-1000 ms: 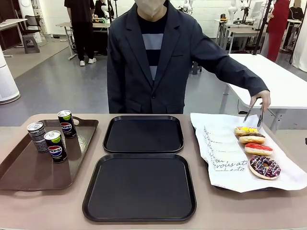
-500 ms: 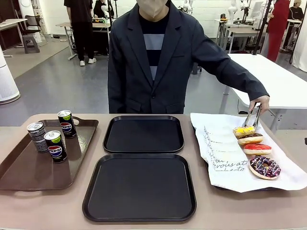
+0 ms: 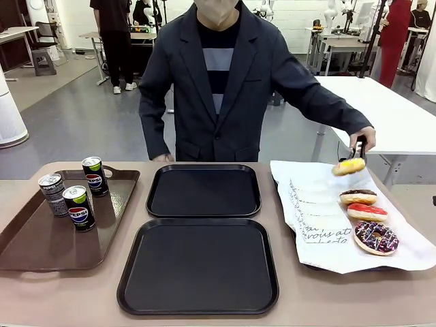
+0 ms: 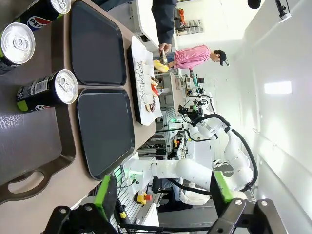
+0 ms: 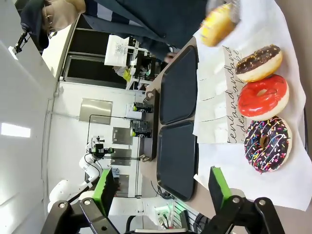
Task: Set up donuts and drinks on trays.
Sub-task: Pick up one Pepsi coke and place it on the Flat Tray.
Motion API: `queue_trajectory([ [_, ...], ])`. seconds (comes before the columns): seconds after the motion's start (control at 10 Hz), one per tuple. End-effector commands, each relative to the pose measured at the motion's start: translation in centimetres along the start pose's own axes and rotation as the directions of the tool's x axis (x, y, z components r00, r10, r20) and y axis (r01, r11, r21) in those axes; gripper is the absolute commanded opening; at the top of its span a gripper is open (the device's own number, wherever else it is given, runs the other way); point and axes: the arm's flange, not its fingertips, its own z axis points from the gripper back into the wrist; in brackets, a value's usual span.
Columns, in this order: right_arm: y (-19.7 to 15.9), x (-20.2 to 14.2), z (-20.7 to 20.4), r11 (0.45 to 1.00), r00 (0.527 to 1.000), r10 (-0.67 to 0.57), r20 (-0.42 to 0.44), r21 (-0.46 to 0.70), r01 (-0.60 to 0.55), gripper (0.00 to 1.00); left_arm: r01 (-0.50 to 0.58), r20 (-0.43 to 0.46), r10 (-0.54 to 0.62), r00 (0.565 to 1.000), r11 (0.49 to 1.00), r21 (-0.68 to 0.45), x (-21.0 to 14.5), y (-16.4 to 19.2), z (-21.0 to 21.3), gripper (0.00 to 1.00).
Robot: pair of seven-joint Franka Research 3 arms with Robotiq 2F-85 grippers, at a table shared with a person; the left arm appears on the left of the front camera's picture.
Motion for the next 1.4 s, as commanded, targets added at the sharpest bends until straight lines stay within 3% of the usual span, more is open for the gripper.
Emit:
queue_trajectory([
  [0.0, -0.1, 0.0, 0.0, 1.000, 1.000, 0.001, -0.001, 0.011, -0.001, 1.00, 0.005, 0.006, -0.005, 1.000, 0.995, 0.098, 0.5, -1.8, -0.6, 1.00],
  [0.2, -0.1, 0.0, 0.0, 1.000, 1.000, 0.001, -0.001, 0.011, -0.001, 1.00, 0.091, -0.009, -0.091, 0.996, 0.962, 0.257, 1.4, -7.4, -2.5, 1.00],
  [0.4, -0.1, 0.0, 0.0, 1.000, 1.000, 0.001, -0.001, 0.011, -0.001, 1.00, 0.128, -0.120, -0.078, 0.990, 0.859, 0.496, 2.5, -12.3, -6.1, 1.00],
  [0.5, -0.1, 0.0, 0.0, 1.000, 1.000, 0.001, -0.001, 0.011, -0.001, 1.00, 0.134, -0.167, -0.040, 0.985, 0.783, 0.608, 3.2, -13.5, -8.1, 1.00],
  [0.7, -0.1, 0.0, 0.0, 1.000, 1.000, 0.001, -0.001, 0.011, -0.001, 1.00, 0.126, -0.202, 0.055, 0.978, 0.620, 0.775, 4.7, -14.0, -11.7, 1.00],
  [0.9, -0.1, 0.0, 0.0, 1.000, 1.000, 0.001, -0.001, 0.011, -0.001, 1.00, 0.132, -0.189, 0.075, 0.979, 0.471, 0.872, 6.0, -13.2, -14.5, 1.00],
  [1.0, -0.1, 0.0, 0.0, 1.000, 1.000, 0.001, -0.001, 0.011, -0.001, 1.00, 0.132, -0.175, 0.065, 0.982, 0.424, 0.896, 6.6, -12.3, -15.8, 1.00],
  [1.3, -0.1, 0.0, 0.0, 1.000, 1.000, 0.001, -0.001, 0.011, -0.001, 1.00, 0.156, -0.182, 0.033, 0.983, 0.382, 0.911, 8.7, -7.5, -18.5, 1.00],
])
